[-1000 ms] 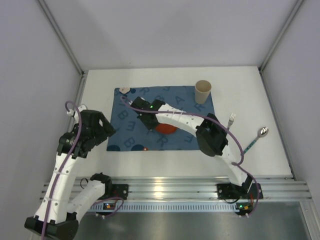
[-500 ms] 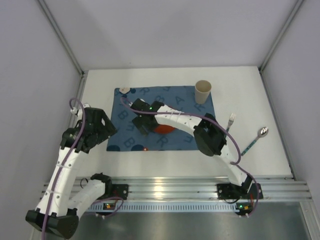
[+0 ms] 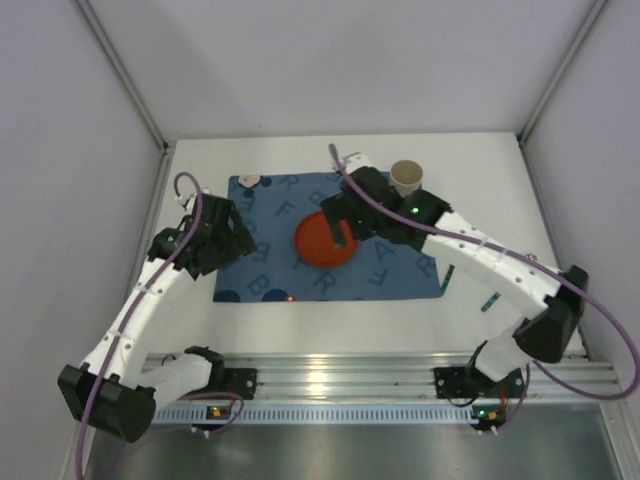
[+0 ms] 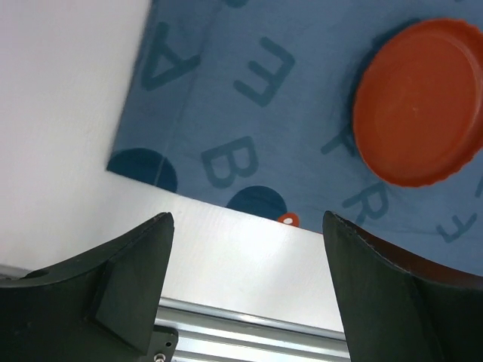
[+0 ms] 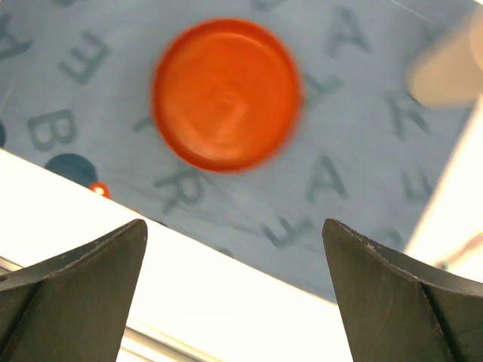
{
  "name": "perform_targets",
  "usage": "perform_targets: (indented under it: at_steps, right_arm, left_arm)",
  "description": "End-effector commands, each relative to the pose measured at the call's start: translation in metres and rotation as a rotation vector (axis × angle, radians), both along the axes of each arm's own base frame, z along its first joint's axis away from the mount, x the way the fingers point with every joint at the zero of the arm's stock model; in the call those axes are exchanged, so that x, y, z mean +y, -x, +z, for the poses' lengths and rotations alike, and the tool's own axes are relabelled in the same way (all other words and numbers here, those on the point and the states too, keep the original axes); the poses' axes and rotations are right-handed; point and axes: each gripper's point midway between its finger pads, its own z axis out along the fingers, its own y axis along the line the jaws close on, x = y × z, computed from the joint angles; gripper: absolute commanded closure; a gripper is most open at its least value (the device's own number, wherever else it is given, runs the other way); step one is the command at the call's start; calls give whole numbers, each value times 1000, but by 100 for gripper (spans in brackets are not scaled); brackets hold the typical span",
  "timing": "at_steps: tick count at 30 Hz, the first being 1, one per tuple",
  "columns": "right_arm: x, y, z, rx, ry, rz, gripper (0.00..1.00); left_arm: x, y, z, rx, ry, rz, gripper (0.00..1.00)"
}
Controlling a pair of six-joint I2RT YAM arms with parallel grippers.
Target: Set the dinner table for one person
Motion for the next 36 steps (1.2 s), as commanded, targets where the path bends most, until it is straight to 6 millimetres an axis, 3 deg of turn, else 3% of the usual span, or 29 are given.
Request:
perform_targets:
  at_steps: [1,2,3,4,5,7,8,9,10,11,15,16,17,19,23,25,27,30,31,32,33,35,36]
  right_arm:
    - [-73,4,-15,69,10,-214,0]
    - [-88,10,-6,53,-19,-245,0]
    - [-101,16,-15,65,0,-269,0]
    - [-117,18,-15,62,12,-306,0]
    - [-128,23,-7,43,-9,-331,0]
    - [-149,30,-8,44,16,-386,0]
    - [-156,34,-2,34,-2,-408,0]
    - [-161,36,-1,32,0,-425,0]
    - [-170,40,-1,34,15,-447,0]
    - [-174,44,2,30,-2,-470,0]
    - [-210,62,-9,62,33,-629,0]
    - [-218,69,-13,80,43,-661,0]
    - [-225,76,-21,95,27,-702,0]
    - [-244,85,-27,119,10,-785,0]
    - [-270,94,-56,192,-7,-871,0]
    - [-276,86,-67,233,-55,-890,0]
    - [-282,77,-81,267,-78,-922,0]
    - [-276,57,-95,303,-81,-896,3]
    - [-274,50,-104,335,-53,-892,4]
    - [-273,41,-105,330,-52,-888,4]
    - [-273,30,-106,313,-53,-891,4]
    - [-273,14,-119,340,-20,-894,5]
    - [-274,4,-122,328,-16,-901,5]
  left_arm:
    - [-42,-34,14,-94,1,-117,15]
    - [-67,-34,18,-105,1,-188,15]
    - [-79,-40,19,-124,-13,-210,15]
    - [-96,-45,7,-94,-32,-247,15]
    - [-125,-45,13,-114,-22,-322,15]
    - [-163,-50,12,-122,-11,-409,15]
    - [-196,-52,5,-107,-7,-480,15]
    - [-213,-54,3,-105,4,-519,14]
    - [-238,-58,-14,-75,12,-581,14]
    - [-265,-58,-4,-101,43,-638,14]
    - [-343,-57,-14,-86,112,-823,14]
    - [-361,-54,-32,-51,119,-881,13]
    - [-380,-55,-18,-86,148,-911,13]
    - [-408,-51,-22,-66,207,-973,13]
    - [-429,-52,-24,-59,252,-993,13]
    - [-429,-52,-26,-55,250,-988,13]
    - [-423,-54,-29,-57,222,-974,13]
    - [-408,-50,-30,-53,194,-966,13]
    - [-403,-49,-21,-69,198,-965,13]
    - [-393,-45,-31,-45,178,-958,13]
    - [-386,-44,-20,-69,172,-952,13]
    - [-366,-42,-29,-42,146,-928,13]
    - [-358,-41,-14,-71,154,-919,13]
